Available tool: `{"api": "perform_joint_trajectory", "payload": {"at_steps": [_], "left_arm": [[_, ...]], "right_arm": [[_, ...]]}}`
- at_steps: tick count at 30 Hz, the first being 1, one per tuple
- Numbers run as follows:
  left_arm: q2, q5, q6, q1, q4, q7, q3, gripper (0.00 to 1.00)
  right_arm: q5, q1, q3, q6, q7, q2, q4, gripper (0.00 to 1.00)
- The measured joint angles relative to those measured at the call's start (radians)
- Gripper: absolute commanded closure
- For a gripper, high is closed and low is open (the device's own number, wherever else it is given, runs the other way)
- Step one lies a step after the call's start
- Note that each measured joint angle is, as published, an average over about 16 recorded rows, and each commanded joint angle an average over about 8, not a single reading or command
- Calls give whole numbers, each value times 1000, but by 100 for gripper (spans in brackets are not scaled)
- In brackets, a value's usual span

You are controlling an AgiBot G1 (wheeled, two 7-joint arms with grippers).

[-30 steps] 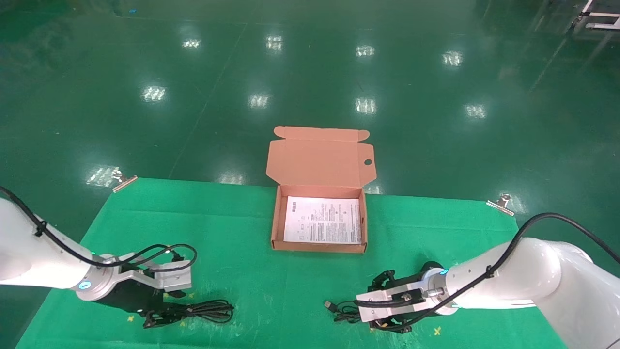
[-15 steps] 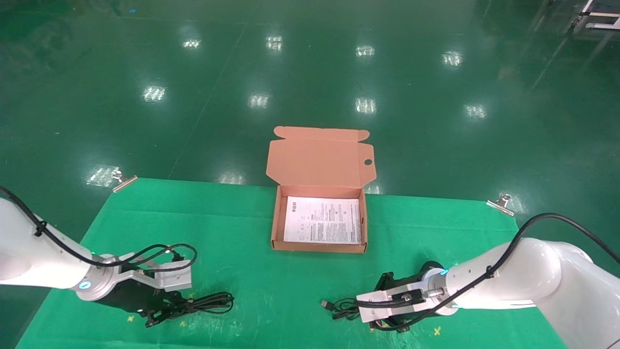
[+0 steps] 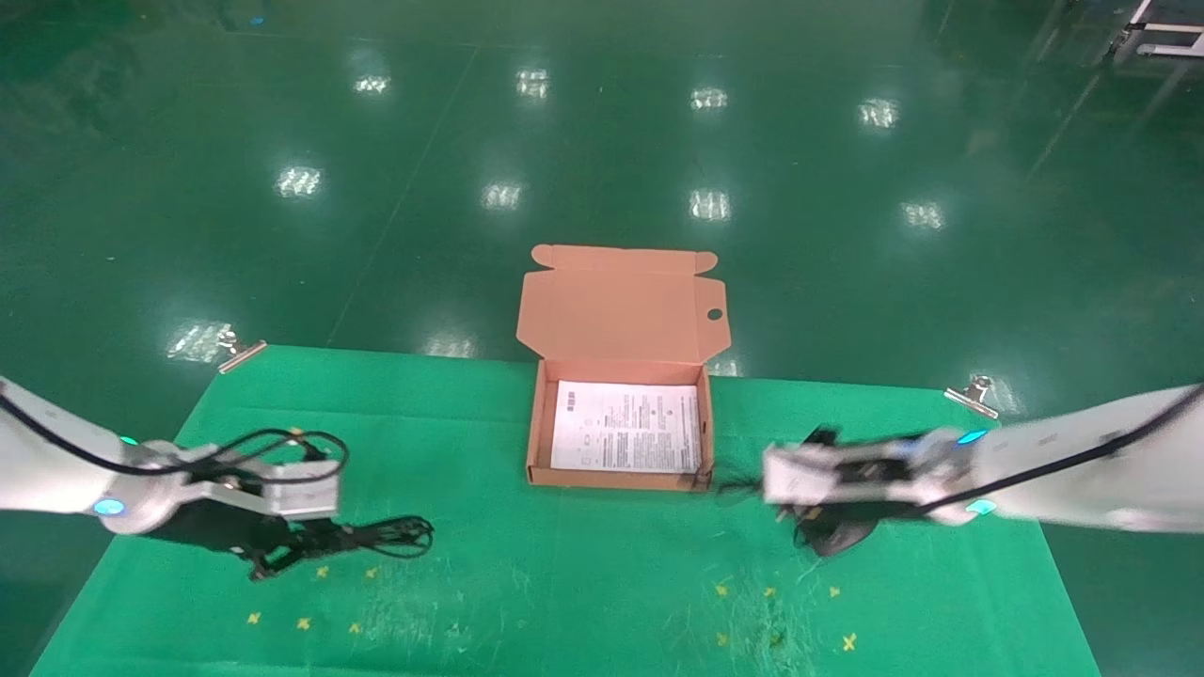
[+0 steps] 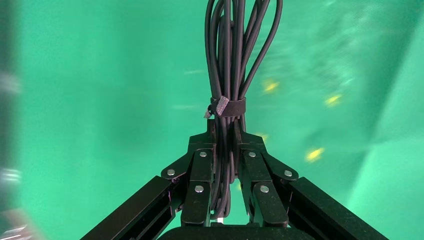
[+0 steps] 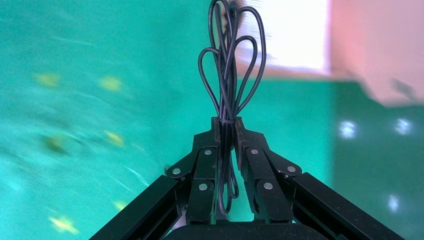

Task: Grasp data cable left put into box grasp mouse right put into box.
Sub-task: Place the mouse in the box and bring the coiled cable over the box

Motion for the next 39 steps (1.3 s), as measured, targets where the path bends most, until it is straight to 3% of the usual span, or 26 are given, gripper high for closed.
{"api": "perform_joint_trajectory", "payload": {"at_steps": [7,13,20,27,33,39], "left_arm": [[-104,-4,-52,-39,-234,-26,-35,100],[-143,11,-139,-76,-407,-151,-72,100],[-115,50,-241,-130,-499,-304,-103,100],[-82,77,-303,-176,-520,-365,-120,100],[-79,86,-328,-193,-532,-367,-129,100],[-92,94,-324,-188,-546,-365,-126,100]], "right_arm": [[12,100,73,68,95,78,84,100],[31,197,126,157,113,35,85,100],[97,308,178,251,9,-122,-35,100],[180,400,223,301,-151,-265,-199,100],[232,445,246,307,-243,-322,-283,100],[254,448,245,301,-262,-329,-303,100]]}}
